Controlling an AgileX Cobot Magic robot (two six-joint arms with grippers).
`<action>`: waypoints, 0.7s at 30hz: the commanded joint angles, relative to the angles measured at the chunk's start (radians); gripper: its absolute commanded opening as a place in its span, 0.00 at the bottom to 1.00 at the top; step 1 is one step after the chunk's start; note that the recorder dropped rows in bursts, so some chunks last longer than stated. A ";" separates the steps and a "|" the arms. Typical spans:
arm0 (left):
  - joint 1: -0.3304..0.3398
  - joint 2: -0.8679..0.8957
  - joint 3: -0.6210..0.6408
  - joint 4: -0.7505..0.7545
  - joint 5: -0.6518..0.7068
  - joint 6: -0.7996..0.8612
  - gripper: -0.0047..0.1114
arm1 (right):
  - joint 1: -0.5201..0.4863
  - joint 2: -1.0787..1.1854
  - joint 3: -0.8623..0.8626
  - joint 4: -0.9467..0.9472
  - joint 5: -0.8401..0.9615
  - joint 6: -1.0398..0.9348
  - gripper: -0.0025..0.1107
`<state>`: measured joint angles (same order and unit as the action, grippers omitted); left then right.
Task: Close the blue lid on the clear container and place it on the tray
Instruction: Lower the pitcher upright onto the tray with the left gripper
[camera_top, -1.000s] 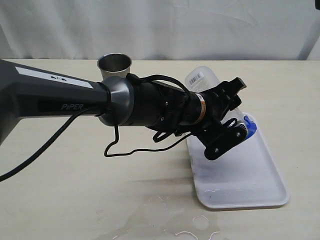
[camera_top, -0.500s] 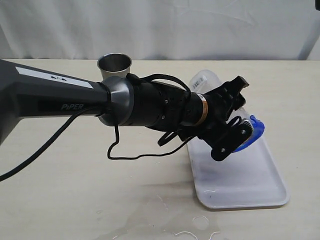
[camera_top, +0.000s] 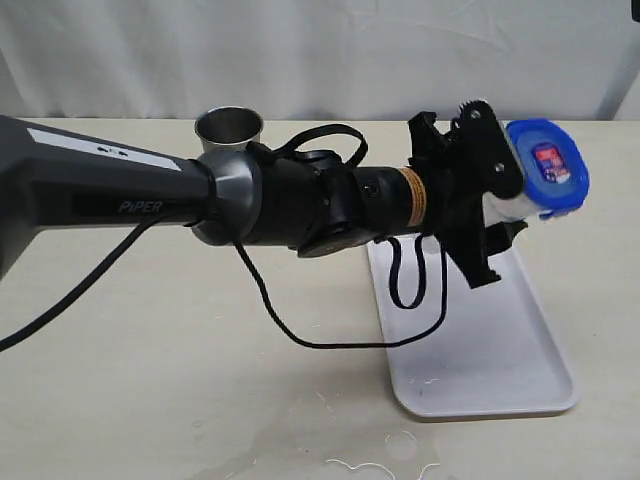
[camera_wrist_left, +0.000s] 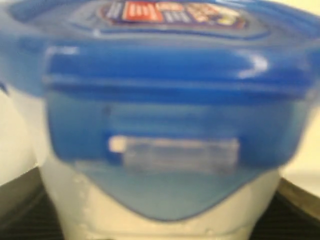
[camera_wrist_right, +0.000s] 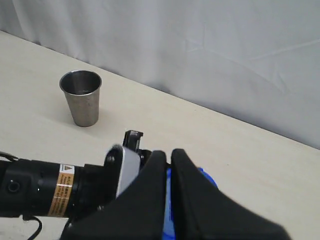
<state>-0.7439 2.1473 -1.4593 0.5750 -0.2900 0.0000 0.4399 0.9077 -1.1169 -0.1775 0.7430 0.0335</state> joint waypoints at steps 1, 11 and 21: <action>0.055 -0.006 -0.009 0.187 -0.264 -0.464 0.04 | -0.007 -0.002 0.016 -0.022 0.014 0.005 0.06; 0.139 0.092 -0.009 0.313 -0.581 -0.738 0.04 | -0.007 -0.002 0.058 -0.022 -0.006 0.015 0.06; 0.141 0.237 -0.009 0.301 -0.620 -0.702 0.04 | -0.007 -0.002 0.076 -0.017 -0.012 0.015 0.06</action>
<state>-0.6050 2.3660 -1.4593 0.8909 -0.8742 -0.7265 0.4399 0.9077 -1.0459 -0.1940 0.7462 0.0438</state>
